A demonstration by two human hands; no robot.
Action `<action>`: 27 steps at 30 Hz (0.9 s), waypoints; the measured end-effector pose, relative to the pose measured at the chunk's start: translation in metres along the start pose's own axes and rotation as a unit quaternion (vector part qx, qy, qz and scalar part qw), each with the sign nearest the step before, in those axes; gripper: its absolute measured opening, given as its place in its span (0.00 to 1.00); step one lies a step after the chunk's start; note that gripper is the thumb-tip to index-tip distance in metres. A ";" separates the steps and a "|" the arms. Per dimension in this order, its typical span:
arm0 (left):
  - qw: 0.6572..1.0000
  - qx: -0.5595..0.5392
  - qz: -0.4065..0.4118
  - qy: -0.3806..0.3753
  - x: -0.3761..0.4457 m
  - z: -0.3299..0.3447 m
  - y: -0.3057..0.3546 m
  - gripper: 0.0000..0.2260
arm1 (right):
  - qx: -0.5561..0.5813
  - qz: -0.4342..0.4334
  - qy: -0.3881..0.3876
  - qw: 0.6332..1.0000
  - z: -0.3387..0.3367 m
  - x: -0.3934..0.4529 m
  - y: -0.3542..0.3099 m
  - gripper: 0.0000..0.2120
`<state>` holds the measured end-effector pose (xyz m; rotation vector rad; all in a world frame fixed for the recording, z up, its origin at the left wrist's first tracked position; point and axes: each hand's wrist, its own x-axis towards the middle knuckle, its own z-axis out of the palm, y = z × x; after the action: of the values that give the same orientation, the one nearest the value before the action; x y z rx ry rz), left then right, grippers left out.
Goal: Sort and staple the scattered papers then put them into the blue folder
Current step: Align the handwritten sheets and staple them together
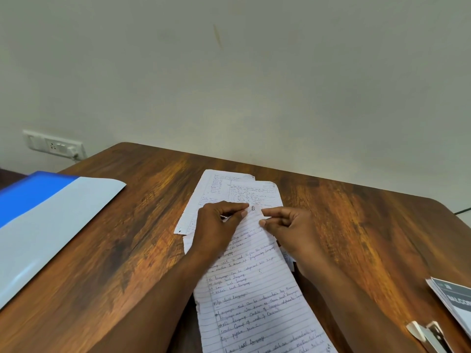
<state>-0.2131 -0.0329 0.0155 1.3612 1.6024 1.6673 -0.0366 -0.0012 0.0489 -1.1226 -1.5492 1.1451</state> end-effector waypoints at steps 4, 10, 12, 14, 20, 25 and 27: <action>1.000 0.003 -0.008 -0.008 -0.001 0.000 0.000 0.09 | -0.011 -0.004 0.008 1.000 0.002 -0.001 0.000 0.12; 1.000 0.019 -0.003 -0.014 -0.001 0.001 -0.001 0.08 | -0.040 -0.001 0.002 0.999 0.003 -0.001 0.004 0.10; 1.000 0.017 -0.002 -0.015 0.000 0.001 -0.002 0.08 | -0.079 -0.023 0.021 0.996 0.001 0.001 0.005 0.09; 1.000 0.015 -0.005 -0.017 0.001 0.000 -0.002 0.09 | -0.240 -0.106 0.064 0.963 -0.006 0.005 0.011 0.09; 0.999 0.023 -0.018 -0.024 0.002 -0.003 -0.005 0.09 | -0.500 -0.186 -0.061 0.844 -0.017 0.001 0.020 0.14; 0.999 0.033 -0.028 -0.031 0.005 -0.010 0.000 0.09 | -0.526 -0.179 -0.115 0.823 -0.014 0.004 0.013 0.16; 0.998 0.042 -0.023 -0.037 0.006 -0.013 0.000 0.09 | -0.513 -0.167 -0.142 0.830 -0.015 0.004 0.009 0.15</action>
<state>-0.2265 -0.0338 0.0194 1.3985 1.6662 1.5202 -0.0211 0.0066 0.0438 -1.2598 -2.6051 0.1549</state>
